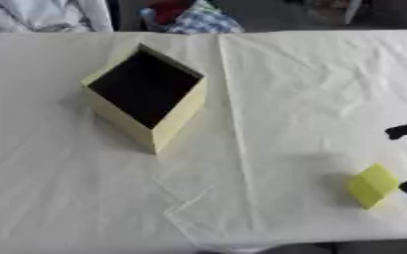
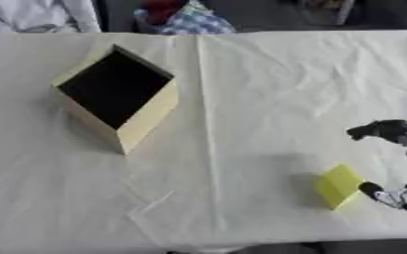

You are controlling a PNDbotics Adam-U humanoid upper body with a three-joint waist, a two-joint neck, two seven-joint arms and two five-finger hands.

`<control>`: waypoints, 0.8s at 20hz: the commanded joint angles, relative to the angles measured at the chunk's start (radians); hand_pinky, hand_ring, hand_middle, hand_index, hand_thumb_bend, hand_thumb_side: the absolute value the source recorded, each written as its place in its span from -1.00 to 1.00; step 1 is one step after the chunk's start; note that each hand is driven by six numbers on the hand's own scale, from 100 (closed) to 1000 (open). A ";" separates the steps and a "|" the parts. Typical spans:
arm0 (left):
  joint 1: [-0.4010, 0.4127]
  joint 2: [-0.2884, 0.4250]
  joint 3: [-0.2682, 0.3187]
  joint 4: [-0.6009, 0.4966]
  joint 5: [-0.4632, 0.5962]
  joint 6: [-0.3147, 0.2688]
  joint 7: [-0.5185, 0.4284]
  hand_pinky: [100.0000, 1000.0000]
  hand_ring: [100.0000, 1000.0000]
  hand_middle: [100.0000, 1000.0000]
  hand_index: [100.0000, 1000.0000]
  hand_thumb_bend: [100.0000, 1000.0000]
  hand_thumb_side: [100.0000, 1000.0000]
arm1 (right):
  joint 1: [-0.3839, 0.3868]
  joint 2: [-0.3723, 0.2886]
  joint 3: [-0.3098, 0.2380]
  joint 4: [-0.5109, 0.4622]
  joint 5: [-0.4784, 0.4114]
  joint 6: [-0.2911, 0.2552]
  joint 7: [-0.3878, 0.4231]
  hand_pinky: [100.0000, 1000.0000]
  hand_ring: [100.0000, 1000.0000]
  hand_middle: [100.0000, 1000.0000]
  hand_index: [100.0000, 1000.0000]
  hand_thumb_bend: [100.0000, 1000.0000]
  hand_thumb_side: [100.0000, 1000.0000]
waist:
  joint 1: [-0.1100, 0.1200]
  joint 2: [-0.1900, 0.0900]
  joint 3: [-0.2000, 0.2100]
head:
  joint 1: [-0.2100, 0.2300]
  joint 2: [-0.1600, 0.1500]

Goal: Pick up objects on the table and place them in the box.

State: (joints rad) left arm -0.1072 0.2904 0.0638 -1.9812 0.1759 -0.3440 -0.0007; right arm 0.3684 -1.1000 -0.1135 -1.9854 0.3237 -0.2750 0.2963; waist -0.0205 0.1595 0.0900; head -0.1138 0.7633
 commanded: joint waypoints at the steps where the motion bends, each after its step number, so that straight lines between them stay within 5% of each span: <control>1: -0.007 0.026 0.001 -0.019 -0.003 0.002 -0.002 0.38 0.53 0.66 0.33 -1.00 0.41 | -0.011 -0.046 -0.007 -0.015 -0.003 -0.001 0.035 0.68 0.76 0.56 0.88 -0.50 -0.70 | -0.003 -0.009 0.000 | -0.002 0.007; 16: -0.012 0.023 -0.003 -0.019 0.001 0.005 -0.009 0.38 0.53 0.67 0.32 -1.00 0.42 | -0.069 -0.089 0.046 -0.015 0.006 0.095 0.119 0.73 0.81 0.61 0.89 -0.37 -0.66 | -0.002 0.000 0.012 | -0.012 0.005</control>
State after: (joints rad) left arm -0.1077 0.2904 0.0610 -1.9812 0.1759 -0.3392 -0.0065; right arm 0.3066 -1.1502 -0.0641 -1.9855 0.3189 -0.1896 0.4126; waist -0.0213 0.1677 0.1021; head -0.1215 0.7634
